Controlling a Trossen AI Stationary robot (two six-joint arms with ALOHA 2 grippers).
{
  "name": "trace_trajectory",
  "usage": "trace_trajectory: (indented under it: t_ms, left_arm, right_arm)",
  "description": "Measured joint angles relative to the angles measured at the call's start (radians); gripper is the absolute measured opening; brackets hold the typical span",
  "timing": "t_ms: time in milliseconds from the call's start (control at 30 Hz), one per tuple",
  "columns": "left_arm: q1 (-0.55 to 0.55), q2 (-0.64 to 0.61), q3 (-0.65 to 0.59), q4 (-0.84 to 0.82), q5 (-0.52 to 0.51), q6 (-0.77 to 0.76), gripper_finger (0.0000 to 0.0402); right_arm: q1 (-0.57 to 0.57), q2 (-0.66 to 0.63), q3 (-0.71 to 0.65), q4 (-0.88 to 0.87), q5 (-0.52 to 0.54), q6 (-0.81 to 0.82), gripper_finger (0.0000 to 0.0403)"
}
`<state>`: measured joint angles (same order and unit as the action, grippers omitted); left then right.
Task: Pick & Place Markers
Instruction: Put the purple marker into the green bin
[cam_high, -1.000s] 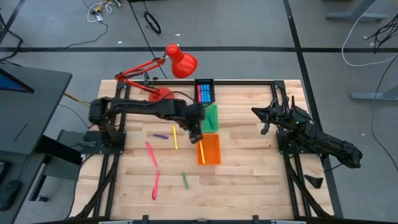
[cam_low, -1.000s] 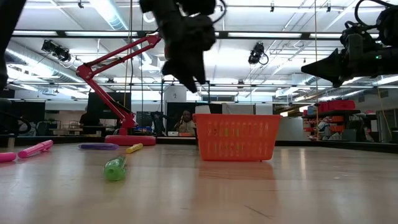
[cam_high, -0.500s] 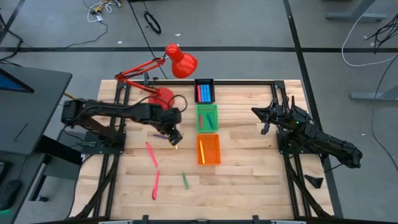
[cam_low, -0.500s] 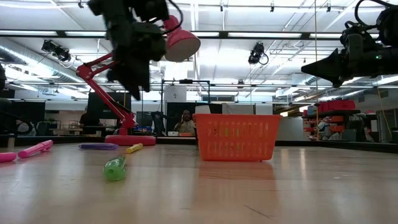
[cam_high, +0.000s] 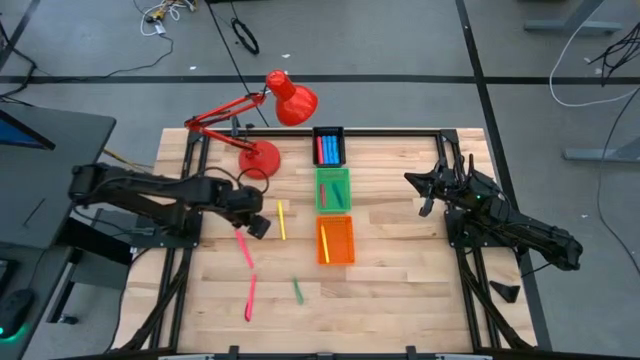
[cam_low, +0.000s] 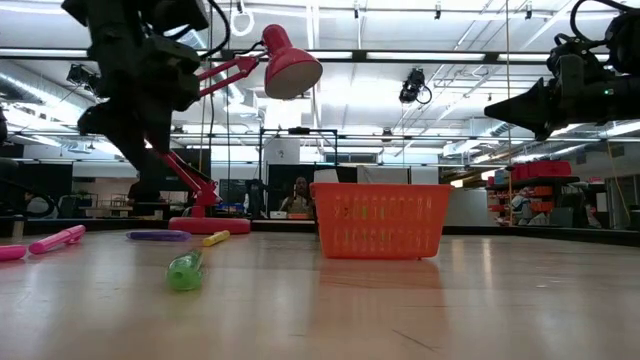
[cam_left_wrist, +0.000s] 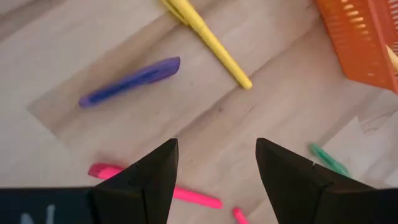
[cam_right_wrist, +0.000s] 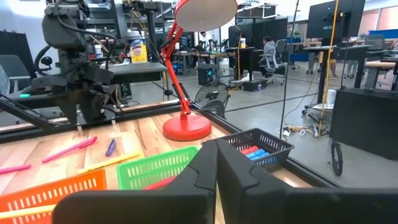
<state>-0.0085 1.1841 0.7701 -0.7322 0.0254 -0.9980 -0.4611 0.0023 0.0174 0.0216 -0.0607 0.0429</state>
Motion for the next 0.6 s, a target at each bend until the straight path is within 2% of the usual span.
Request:
trace_trajectory:
  t_ms: [133,300,400,600]
  left_arm:
    - [-0.023,-0.028,-0.026,-0.004,-0.004,-0.062,0.0222]
    - [-0.021,-0.029,-0.027,-0.014,-0.011,-0.036,0.0222]
    - [-0.005,-0.029,-0.027,-0.015,-0.014,0.068,0.0222]
    - [0.067,-0.018,-0.027,-0.017,-0.014,0.407,0.0222]
  right_arm:
    - [0.000,0.000,0.000,0.000,0.000,0.000,0.0010]
    - [0.000,0.000,0.000,0.000,0.000,0.000,0.0010]
    - [0.000,0.000,0.000,0.000,0.000,0.000,0.0010]
    - [0.000,0.000,0.000,0.000,0.000,0.000,0.0010]
